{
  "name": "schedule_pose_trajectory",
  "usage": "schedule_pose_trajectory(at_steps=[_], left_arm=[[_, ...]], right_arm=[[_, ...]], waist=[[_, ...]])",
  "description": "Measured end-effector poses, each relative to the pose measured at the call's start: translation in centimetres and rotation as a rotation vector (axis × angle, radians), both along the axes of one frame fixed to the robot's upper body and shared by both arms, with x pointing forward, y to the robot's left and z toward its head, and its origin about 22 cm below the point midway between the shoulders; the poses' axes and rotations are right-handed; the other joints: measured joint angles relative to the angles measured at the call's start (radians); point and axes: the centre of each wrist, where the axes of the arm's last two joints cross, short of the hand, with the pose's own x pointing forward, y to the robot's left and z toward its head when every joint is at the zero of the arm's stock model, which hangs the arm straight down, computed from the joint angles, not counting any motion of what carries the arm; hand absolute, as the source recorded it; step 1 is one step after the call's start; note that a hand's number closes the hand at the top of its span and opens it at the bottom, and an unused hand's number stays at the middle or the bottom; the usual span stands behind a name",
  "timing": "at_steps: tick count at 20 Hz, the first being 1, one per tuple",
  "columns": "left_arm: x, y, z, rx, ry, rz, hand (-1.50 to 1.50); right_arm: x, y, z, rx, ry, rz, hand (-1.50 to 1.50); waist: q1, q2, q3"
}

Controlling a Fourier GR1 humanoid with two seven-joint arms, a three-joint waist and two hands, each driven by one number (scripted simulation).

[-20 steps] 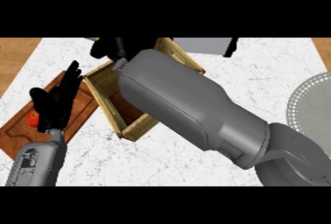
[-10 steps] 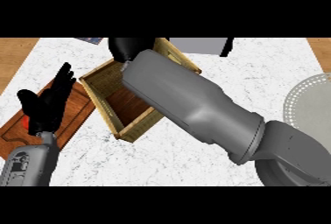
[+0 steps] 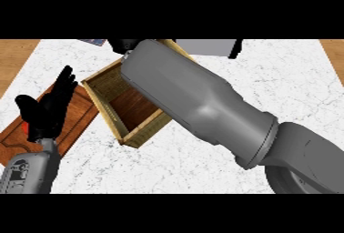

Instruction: Pick the lemon from the placemat and place it in the basket

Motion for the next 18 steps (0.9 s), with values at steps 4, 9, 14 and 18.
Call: schedule_pose_trajectory(at_steps=[4,9,14,18], left_arm=[[0.2,-0.1,0.1,0.003,0.001,-0.004,0.00],[-0.1,-0.6,-0.2,-0.001,0.004,-0.005,0.00],[0.0,0.1,0.4,-0.002,0.006,0.002,0.00],[0.2,-0.8,0.2,-0.007,0.004,0.000,0.00]], right_arm=[[0.5,-0.5,-0.4,-0.026,0.101,-0.040,1.50],[1.1,-1.2,-1.0,-0.051,0.240,-0.074,1.50],[1.5,-1.7,-1.1,-0.060,0.280,-0.088,1.50],[1.7,-2.0,-1.8,-0.069,0.282,-0.094,1.50]], waist=[[-0.001,0.001,0.000],[0.000,0.002,0.001],[-0.004,0.001,0.001],[-0.003,0.003,0.001]])
